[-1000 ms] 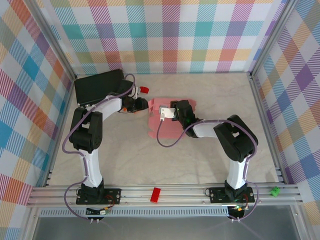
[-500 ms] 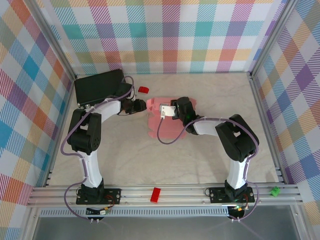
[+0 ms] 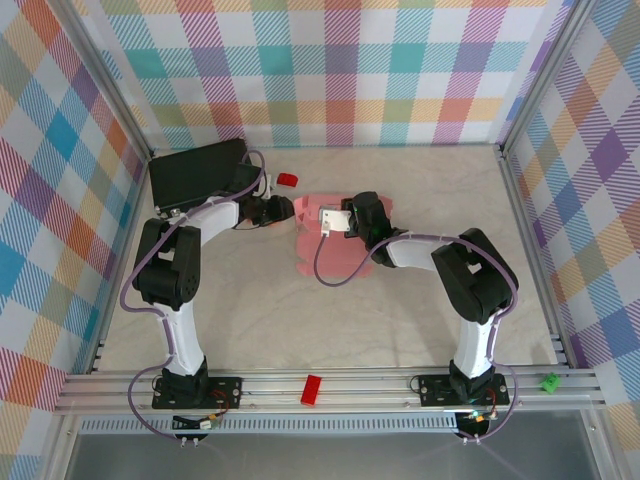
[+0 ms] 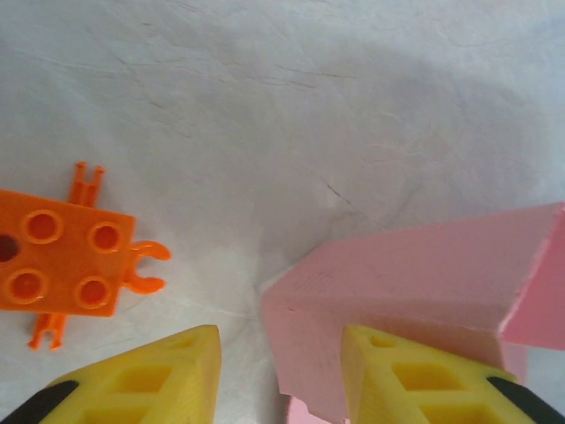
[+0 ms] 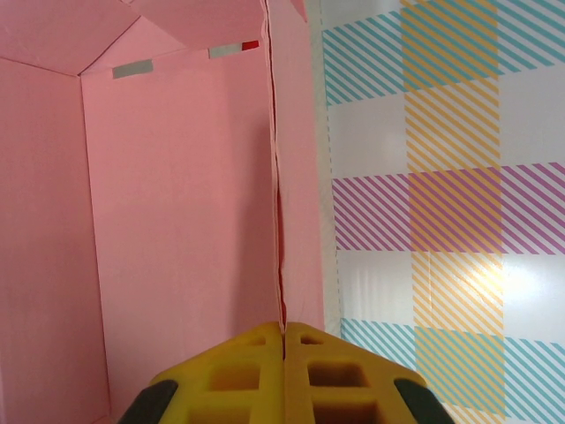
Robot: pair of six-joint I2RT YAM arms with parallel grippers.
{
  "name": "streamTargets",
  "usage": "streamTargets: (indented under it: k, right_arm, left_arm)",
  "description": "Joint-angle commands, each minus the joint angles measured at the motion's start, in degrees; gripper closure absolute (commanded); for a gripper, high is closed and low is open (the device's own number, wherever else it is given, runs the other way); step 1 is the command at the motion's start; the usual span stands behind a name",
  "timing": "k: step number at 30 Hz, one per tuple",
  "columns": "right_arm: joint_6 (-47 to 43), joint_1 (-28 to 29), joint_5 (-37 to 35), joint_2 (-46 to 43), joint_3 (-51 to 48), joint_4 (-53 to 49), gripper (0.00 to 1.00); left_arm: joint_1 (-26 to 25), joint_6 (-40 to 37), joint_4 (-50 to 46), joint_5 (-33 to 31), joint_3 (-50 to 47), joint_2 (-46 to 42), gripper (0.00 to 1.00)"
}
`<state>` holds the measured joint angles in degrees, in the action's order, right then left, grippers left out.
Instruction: Fold the paper box
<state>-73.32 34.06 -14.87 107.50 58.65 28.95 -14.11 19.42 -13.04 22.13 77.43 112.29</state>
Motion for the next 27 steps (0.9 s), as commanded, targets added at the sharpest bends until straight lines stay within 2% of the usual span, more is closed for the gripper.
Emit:
streamTargets:
  k: [1, 21, 27]
  right_arm:
    - [1.2, -0.1, 2.2, 0.0, 0.9, -4.3, 0.99]
    - [1.9, -0.1, 2.0, 0.0, 0.9, -5.0, 1.00]
    - [2.0, -0.1, 1.9, -0.1, 1.0, -5.4, 1.00]
  left_arm:
    - [-0.3, -1.6, 1.5, 5.1, 0.0, 1.3, 0.62]
    - [-3.1, -4.1, 2.8, 8.9, 2.2, 3.5, 0.64]
    - [-3.3, -4.0, 5.0, 9.9, 2.0, 4.0, 0.70]
